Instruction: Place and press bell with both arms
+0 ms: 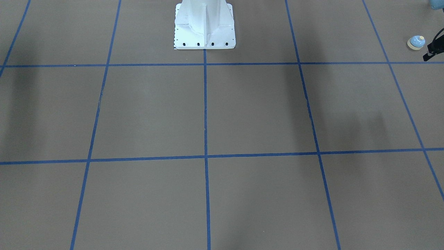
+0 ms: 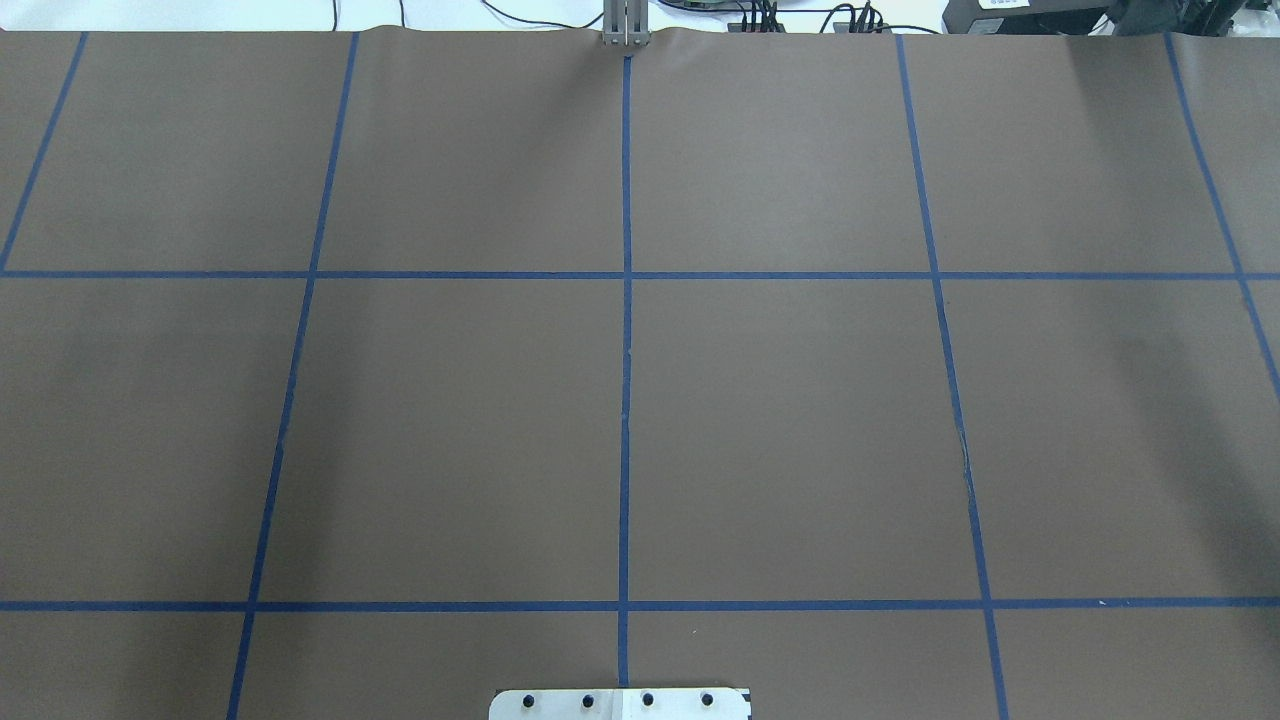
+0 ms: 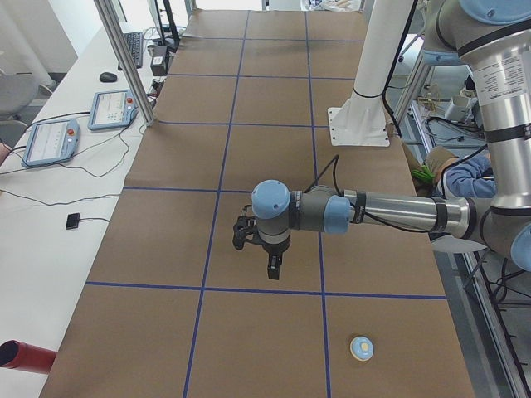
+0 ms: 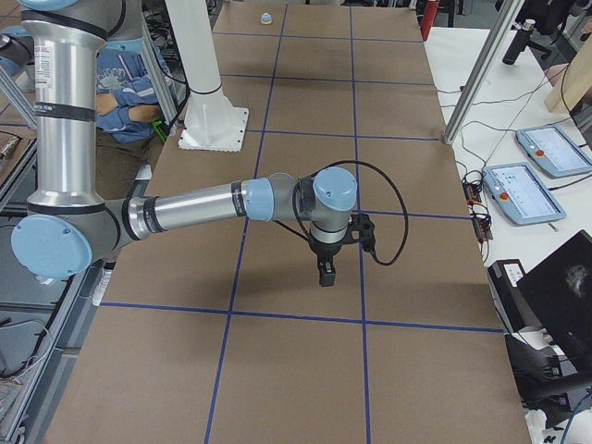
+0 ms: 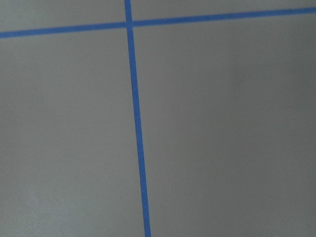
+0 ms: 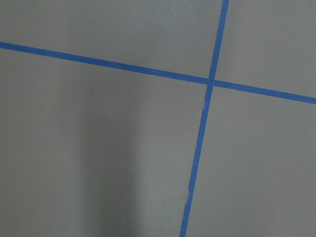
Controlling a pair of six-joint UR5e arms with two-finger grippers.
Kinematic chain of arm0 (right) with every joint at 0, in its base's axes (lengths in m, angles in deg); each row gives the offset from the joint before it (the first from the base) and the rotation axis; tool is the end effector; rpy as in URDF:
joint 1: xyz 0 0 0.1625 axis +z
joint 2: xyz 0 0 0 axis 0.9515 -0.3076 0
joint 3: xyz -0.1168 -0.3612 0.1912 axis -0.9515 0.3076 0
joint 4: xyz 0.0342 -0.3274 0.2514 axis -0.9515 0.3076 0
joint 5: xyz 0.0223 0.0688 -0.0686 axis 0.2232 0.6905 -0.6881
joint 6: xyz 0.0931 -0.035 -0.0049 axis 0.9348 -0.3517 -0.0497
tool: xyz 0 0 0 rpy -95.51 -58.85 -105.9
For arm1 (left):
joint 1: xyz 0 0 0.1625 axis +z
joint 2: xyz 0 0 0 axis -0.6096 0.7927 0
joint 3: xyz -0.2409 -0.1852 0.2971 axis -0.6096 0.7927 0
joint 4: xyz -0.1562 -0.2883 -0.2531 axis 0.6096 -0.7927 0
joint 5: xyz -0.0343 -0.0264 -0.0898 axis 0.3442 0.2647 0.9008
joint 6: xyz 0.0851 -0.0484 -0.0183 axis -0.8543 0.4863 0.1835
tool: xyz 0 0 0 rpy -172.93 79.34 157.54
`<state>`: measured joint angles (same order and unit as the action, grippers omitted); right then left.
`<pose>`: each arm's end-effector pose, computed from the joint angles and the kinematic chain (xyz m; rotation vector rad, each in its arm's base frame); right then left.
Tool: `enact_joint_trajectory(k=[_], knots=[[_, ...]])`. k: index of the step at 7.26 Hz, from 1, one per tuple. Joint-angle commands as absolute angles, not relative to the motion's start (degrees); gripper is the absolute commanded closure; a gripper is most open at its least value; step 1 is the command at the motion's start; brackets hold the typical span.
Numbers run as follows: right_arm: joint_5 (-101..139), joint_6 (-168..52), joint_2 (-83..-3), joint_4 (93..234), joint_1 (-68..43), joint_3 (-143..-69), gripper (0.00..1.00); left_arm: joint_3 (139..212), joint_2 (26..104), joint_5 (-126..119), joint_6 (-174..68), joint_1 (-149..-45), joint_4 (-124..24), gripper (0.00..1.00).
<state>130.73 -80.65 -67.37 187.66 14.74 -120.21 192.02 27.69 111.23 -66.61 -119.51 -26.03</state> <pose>0.0381 -0.4563 0.5663 0.0479 -0.7793 -0.1647 -0.0099 -0.3676 0.6364 -0.0403 0.8069 0.1247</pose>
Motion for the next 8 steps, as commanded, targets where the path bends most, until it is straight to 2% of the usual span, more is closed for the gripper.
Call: enact_joint_trajectory(k=[1, 2, 5, 8], knots=[[131.16, -80.73, -67.40, 187.73, 14.05, -119.93, 0.00, 183.38, 22.21, 109.57, -66.85, -118.51, -38.15, 0.00], [133.16, -80.82, -67.31, 187.73, 13.27, -120.01, 0.00, 177.95, 21.13, 109.64, -67.64, -117.29, -42.48, 0.00], [137.21, -81.26, -67.31, 187.64, 10.54, -120.97, 0.00, 173.96, 16.83, 109.73, -68.60, -111.67, -43.58, 0.00], [138.36, -81.17, -67.75, 183.17, 7.81, -121.24, 0.00, 168.85, 16.55, 110.16, -71.57, -111.39, -44.19, 0.00]])
